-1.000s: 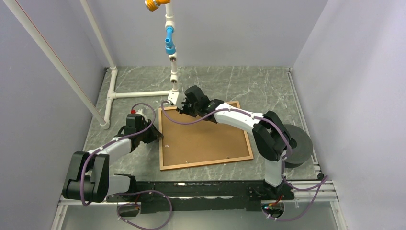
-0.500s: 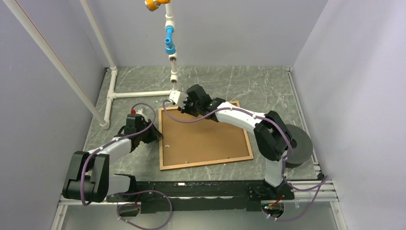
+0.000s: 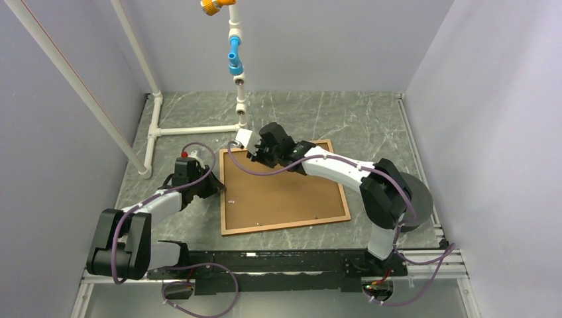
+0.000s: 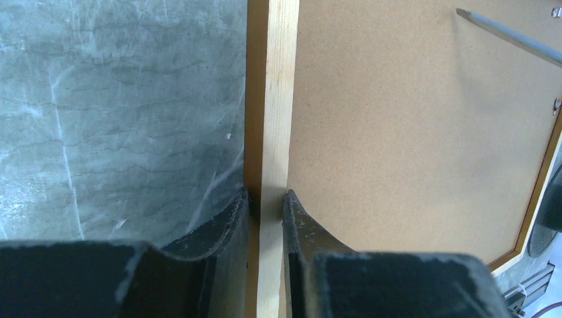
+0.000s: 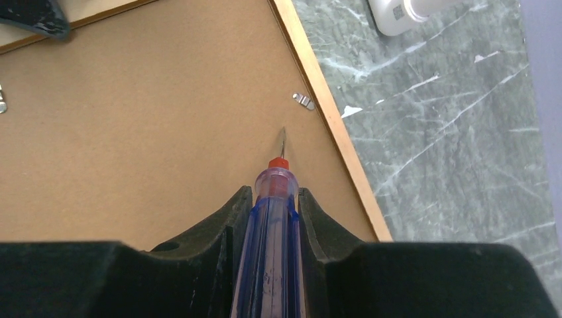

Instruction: Take the photo out of the frame

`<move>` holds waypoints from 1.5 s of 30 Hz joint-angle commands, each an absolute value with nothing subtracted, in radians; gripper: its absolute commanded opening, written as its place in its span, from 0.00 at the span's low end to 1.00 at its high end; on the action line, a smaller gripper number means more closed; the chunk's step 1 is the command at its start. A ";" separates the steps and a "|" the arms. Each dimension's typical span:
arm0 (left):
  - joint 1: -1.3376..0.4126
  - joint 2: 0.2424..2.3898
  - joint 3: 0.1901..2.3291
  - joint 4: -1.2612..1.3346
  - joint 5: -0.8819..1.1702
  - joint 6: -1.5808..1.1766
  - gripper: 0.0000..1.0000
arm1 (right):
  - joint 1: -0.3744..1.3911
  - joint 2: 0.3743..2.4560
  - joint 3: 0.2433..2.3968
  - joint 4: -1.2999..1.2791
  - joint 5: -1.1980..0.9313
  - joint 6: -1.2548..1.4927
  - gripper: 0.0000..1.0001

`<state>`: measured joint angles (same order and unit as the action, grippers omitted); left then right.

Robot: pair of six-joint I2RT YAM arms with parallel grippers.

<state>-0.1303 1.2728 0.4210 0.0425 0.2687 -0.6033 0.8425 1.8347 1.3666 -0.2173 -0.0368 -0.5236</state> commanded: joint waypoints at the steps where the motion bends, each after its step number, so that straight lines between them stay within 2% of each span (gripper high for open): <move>1: -0.132 1.302 0.408 0.021 0.264 -0.588 0.00 | 0.852 1.734 1.330 -0.094 0.052 -0.413 0.00; 20: -0.132 1.304 0.410 0.021 0.268 -0.586 0.00 | 0.849 1.914 1.498 -0.115 -0.049 -0.425 0.00; 34: -0.132 1.303 0.407 0.023 0.270 -0.587 0.00 | 0.829 1.937 1.480 -0.146 0.028 -0.454 0.00; 45: -0.132 1.298 0.405 0.022 0.273 -0.585 0.00 | 0.813 1.898 1.437 -0.171 -0.005 -0.463 0.00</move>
<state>-0.1303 1.2743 0.4210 0.0471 0.2722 -0.6037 0.8272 1.9316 1.4441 -0.1368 -0.0151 -0.4446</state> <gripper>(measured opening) 0.240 0.296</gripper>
